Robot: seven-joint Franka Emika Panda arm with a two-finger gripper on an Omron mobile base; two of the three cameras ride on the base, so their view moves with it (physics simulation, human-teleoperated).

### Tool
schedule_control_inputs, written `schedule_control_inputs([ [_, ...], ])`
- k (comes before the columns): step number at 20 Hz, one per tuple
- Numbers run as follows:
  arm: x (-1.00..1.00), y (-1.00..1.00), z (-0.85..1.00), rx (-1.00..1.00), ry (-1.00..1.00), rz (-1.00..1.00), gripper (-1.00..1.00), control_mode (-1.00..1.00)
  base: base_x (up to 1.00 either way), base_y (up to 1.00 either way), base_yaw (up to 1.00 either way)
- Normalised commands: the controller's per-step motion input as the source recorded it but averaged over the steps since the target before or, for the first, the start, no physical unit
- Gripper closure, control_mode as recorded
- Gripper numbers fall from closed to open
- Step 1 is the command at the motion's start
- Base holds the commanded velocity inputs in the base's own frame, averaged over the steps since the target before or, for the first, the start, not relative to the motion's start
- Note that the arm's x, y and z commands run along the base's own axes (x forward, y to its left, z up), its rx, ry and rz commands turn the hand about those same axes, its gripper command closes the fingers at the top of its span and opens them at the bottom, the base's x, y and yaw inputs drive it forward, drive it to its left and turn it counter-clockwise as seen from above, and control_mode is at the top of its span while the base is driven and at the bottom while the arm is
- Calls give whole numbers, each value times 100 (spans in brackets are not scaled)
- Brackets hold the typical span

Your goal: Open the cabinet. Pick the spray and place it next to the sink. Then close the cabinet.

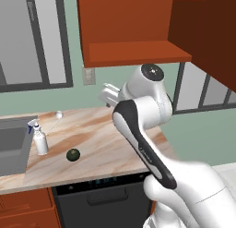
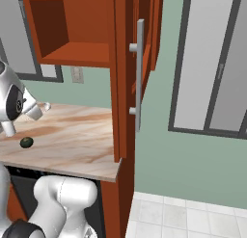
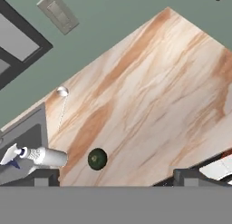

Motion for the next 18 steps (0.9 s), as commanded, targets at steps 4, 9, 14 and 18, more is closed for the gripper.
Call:
schedule_control_inputs([
  [4, -40, -40, 13, 0, 0, -1, -100, -100, 0, 0, 0],
  [9, -36, -43, 9, 0, -5, 0, -100, -100, 0, 0, 0],
  [14, -36, -42, 7, 0, -13, -3, -100, -100, 0, 0, 0],
  [18, -30, -35, 6, -2, -22, -15, -100, -100, 0, 0, 0],
])
